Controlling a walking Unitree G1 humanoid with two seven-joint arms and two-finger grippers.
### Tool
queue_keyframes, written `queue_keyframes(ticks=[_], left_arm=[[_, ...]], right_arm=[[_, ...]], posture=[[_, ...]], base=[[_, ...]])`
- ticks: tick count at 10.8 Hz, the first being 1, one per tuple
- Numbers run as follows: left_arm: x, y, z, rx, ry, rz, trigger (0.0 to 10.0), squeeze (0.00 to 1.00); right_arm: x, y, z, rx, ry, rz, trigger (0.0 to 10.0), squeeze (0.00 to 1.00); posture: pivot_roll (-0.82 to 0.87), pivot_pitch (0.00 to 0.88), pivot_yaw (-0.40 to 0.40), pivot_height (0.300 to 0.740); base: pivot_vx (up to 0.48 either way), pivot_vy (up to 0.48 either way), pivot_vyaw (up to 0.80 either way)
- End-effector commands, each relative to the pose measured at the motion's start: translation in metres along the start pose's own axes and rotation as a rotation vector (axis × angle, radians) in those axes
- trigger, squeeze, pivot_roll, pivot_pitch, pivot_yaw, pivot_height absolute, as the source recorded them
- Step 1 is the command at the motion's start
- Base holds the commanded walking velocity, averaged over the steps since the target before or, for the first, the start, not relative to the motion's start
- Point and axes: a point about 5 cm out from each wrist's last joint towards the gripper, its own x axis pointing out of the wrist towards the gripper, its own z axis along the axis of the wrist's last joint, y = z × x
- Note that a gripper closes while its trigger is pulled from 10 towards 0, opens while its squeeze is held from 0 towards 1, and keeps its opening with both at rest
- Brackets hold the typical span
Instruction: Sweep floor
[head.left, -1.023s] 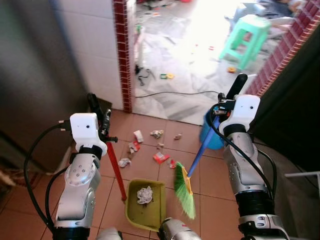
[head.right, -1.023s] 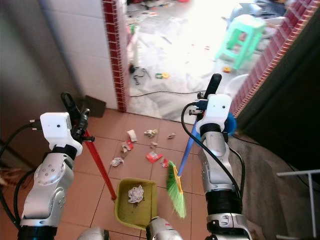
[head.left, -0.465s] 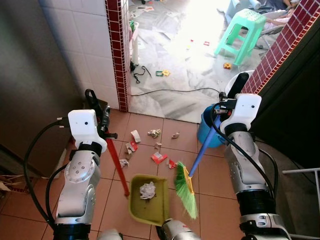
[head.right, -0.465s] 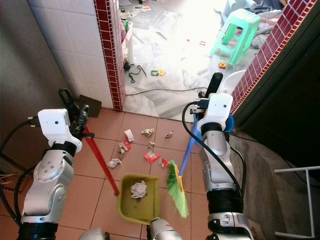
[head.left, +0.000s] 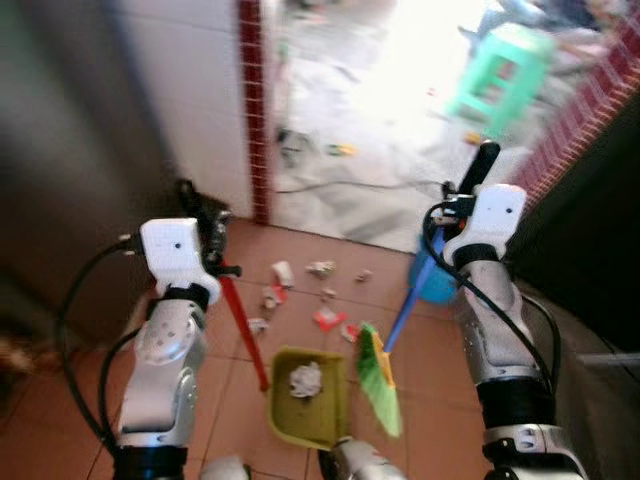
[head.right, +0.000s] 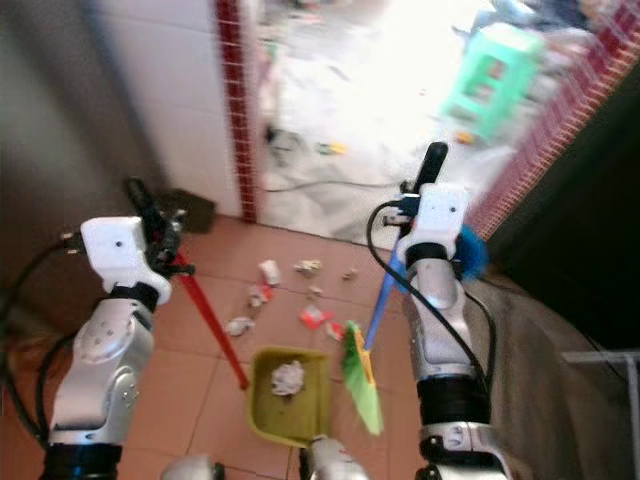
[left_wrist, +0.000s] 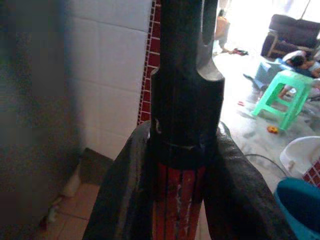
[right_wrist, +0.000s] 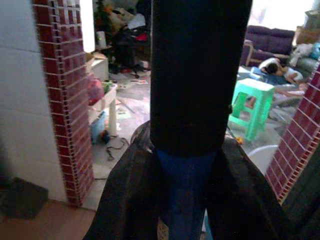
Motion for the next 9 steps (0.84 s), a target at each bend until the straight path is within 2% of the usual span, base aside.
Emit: queue_keyframes(ticks=[1,5,7,9], left_arm=[[0.001,0.002,0.006,-0.010,-0.025,-0.005,10.0,0.00],[0.001,-0.002,0.006,-0.012,-0.023,-0.019,10.0,0.00],[0.002,-0.003,0.006,0.006,-0.035,-0.039,10.0,0.00],[-0.001,0.003,-0.007,0.031,-0.006,-0.034,10.0,0.00]], right_arm=[[0.005,0.005,0.008,-0.010,-0.037,0.010,10.0,0.00],[0.009,0.004,0.010,-0.027,-0.043,0.004,10.0,0.00],[0.009,0.003,0.009,-0.035,-0.041,-0.002,10.0,0.00],[0.007,-0.003,-0.004,-0.063,-0.029,-0.018,10.0,0.00]], posture=[[0.01,0.054,-0.054,0.740],[0.01,0.049,-0.055,0.740],[0.01,0.044,-0.054,0.740],[0.03,0.000,-0.022,0.740]], base=[[0.000,0.480,0.00],[0.000,0.480,0.00],[0.000,0.000,0.00],[0.000,0.000,-0.66]])
